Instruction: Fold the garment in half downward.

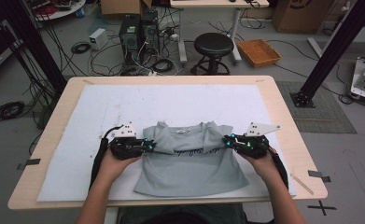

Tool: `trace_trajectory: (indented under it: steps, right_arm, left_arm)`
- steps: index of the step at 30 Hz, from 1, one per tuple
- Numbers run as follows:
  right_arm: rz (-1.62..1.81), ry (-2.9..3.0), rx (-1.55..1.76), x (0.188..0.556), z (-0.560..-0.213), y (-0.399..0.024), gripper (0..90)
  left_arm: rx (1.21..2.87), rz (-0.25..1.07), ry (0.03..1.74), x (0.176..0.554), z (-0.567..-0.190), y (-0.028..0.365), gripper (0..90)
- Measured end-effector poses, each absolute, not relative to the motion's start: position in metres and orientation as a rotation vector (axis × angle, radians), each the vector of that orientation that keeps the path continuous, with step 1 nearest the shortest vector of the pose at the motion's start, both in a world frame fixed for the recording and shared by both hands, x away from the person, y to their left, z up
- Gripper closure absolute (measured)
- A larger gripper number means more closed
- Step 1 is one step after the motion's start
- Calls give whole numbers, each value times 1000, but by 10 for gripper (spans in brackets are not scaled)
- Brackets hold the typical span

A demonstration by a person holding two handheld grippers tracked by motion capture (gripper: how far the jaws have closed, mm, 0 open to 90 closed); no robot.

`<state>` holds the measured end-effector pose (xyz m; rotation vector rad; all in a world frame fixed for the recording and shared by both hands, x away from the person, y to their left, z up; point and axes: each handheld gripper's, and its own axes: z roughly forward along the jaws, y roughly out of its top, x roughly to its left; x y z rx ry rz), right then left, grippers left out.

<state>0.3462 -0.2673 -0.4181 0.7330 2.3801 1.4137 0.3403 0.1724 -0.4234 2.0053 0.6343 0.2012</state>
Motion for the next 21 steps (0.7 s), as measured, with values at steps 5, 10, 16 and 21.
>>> trace_trajectory:
  steps: [5,10,16,21]
  right_arm:
    - [1412,2382,738,332,-426,-269,846]
    - [1379,2414,743,325,-435,-269,847]
    - [1346,2434,756,317,-439,-270,842]
    - [1311,2461,735,308,-440,-269,844]
  left_arm:
    - [2032,187,619,329,-431,172,833]
    - [2042,171,642,328,-438,175,833]
    - [2070,151,622,321,-441,174,832]
    - [2102,134,632,318,-445,174,830]
